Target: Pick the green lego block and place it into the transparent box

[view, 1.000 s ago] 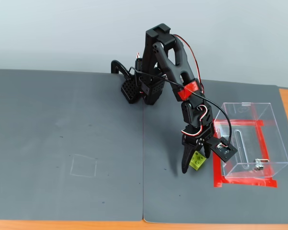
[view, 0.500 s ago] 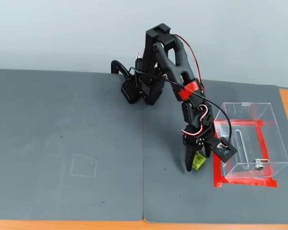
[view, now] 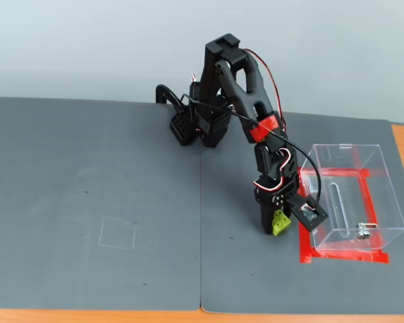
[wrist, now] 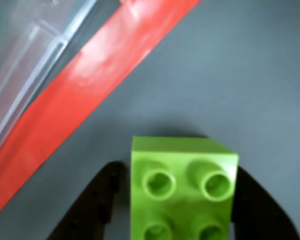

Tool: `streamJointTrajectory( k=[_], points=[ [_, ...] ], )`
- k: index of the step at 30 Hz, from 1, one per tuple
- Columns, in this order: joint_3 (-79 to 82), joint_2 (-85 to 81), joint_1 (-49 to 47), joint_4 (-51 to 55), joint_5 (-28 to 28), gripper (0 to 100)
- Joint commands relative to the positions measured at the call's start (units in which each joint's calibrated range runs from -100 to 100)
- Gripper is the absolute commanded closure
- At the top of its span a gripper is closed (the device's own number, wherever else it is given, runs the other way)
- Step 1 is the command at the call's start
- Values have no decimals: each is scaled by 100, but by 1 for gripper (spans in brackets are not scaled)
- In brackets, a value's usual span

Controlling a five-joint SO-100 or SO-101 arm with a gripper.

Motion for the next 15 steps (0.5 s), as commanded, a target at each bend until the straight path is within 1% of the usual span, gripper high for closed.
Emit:
streamJointTrajectory(
  k=[1,9,15],
  points=[
    [-144,-334,17,37,46,77],
    [-144,-385,32,37,62,78],
    [-144,-512,39,37,56,89]
  ],
)
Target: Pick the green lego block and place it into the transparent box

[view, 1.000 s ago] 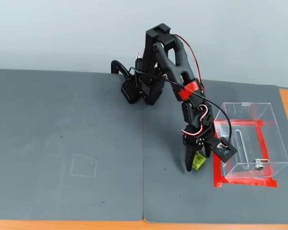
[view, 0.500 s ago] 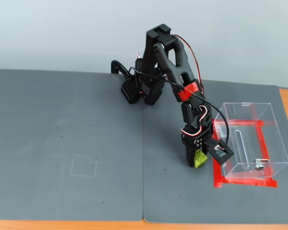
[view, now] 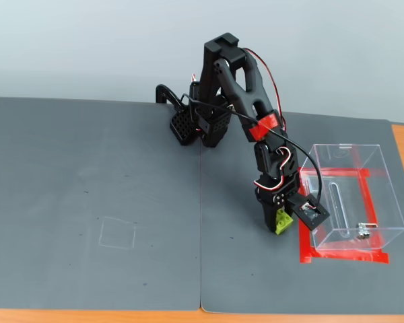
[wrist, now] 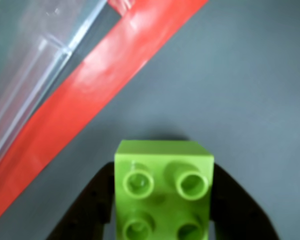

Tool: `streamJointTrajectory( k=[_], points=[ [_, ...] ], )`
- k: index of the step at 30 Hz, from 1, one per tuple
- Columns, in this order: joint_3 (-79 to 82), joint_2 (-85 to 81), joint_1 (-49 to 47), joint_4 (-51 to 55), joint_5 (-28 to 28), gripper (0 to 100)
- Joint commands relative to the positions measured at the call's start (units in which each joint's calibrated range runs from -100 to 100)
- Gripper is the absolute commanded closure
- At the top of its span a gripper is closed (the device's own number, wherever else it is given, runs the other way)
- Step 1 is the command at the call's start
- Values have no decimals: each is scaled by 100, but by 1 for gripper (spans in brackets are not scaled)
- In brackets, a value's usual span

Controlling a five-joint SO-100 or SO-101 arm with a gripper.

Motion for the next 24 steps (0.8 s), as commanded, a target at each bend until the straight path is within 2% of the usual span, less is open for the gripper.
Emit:
streamJointTrajectory(
  k=[1,24],
  points=[
    [-144,-368,24,37,8,90],
    [-271,-1995,129,-24,39,91]
  ],
)
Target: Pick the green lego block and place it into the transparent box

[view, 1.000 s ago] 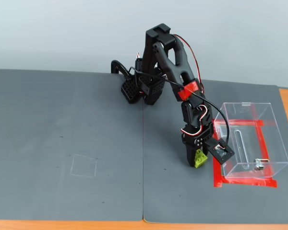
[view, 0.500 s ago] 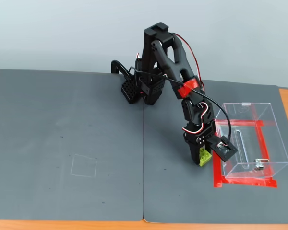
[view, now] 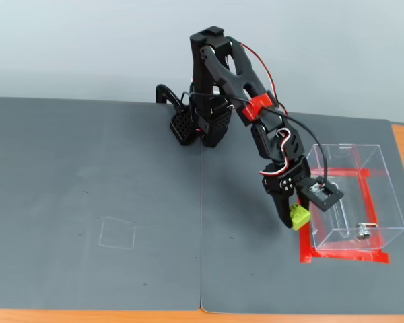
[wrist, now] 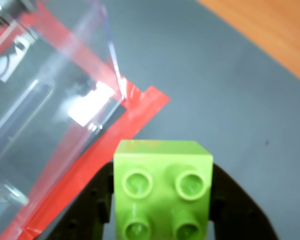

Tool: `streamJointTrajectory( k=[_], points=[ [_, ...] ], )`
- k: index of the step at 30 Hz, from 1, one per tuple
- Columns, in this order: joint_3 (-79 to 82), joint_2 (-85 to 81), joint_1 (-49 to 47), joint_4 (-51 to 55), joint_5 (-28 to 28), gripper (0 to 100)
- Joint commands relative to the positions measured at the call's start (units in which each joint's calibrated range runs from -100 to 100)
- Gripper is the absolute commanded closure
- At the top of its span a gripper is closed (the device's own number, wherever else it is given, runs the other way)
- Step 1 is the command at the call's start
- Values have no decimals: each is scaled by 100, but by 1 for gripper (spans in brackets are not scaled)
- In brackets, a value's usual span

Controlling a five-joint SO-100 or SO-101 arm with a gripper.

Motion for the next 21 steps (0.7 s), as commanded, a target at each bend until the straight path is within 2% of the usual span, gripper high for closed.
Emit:
streamJointTrajectory(
  k=[1,21],
  points=[
    [-271,-525,55,-42,19,91],
    [-1601,-898,-266,19,14,91]
  ],
)
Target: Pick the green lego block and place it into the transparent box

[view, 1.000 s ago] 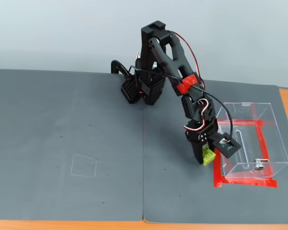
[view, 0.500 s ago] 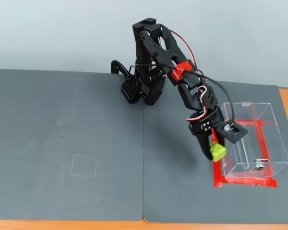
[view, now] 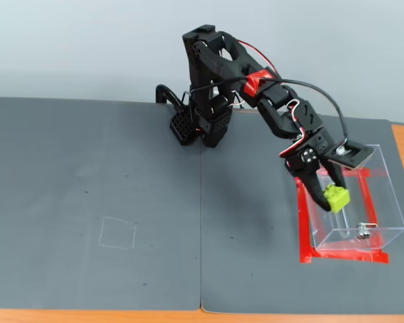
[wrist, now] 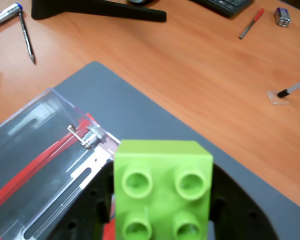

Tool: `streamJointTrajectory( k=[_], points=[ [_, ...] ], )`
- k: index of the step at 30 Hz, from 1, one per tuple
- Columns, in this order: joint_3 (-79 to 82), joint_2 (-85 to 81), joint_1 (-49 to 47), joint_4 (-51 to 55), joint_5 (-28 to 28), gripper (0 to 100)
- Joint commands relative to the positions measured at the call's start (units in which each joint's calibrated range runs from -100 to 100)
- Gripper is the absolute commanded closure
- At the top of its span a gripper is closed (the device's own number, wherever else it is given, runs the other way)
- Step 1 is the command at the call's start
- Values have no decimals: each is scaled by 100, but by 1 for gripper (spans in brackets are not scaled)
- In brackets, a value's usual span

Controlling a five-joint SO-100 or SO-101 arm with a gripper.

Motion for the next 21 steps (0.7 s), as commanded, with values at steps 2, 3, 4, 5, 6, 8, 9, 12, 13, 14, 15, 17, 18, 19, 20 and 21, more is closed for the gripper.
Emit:
streamJointTrajectory(
  k=[2,3,4,5,6,8,9,12,13,14,15,17,18,19,20,21],
  points=[
    [-334,-253,-97,19,19,91],
    [-334,-253,-157,19,19,91],
    [-334,-253,-194,19,19,91],
    [-334,-253,-224,19,19,91],
    [-334,-253,-254,19,19,91],
    [-334,-253,-380,19,19,91],
    [-344,-253,-440,19,19,91],
    [-344,-236,-642,19,19,91],
    [-344,-227,-731,19,19,91],
    [-344,-210,-806,19,19,91],
    [-344,-185,-880,19,19,91],
    [-344,-151,-1030,19,19,90],
    [-334,-151,-1112,19,19,90],
    [-325,-142,-1179,19,19,90],
    [-316,-142,-1238,19,19,90],
    [-298,-142,-1283,19,19,90]
  ],
)
